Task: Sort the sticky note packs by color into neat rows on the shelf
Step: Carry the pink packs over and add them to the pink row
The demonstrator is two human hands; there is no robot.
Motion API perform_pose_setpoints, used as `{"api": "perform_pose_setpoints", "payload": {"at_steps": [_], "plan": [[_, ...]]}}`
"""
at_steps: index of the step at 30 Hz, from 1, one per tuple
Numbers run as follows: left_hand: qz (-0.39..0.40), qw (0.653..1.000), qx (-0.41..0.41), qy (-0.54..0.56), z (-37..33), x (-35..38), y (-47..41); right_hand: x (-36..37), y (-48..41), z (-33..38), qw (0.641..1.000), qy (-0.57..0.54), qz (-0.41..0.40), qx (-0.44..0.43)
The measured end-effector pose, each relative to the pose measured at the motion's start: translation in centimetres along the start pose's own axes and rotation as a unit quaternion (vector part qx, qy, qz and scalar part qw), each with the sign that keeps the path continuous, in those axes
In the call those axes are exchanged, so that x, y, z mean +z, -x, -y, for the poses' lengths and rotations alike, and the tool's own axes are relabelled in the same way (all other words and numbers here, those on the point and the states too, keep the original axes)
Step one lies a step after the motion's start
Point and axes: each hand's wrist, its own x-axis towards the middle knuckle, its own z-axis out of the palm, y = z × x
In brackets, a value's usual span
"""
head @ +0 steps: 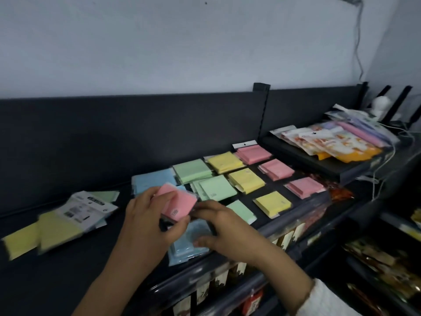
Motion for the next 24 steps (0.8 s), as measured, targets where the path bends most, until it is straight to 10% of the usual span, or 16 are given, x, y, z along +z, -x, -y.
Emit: {"api": "perform_pose_setpoints", "payload": {"at_steps": [24], "plan": [[0.062,0.996,-0.022,-0.061,-20.4,18.5,-5.9,-16.4,11.4,-24.1,0.982,0.009,-0.188,0.032]]}}
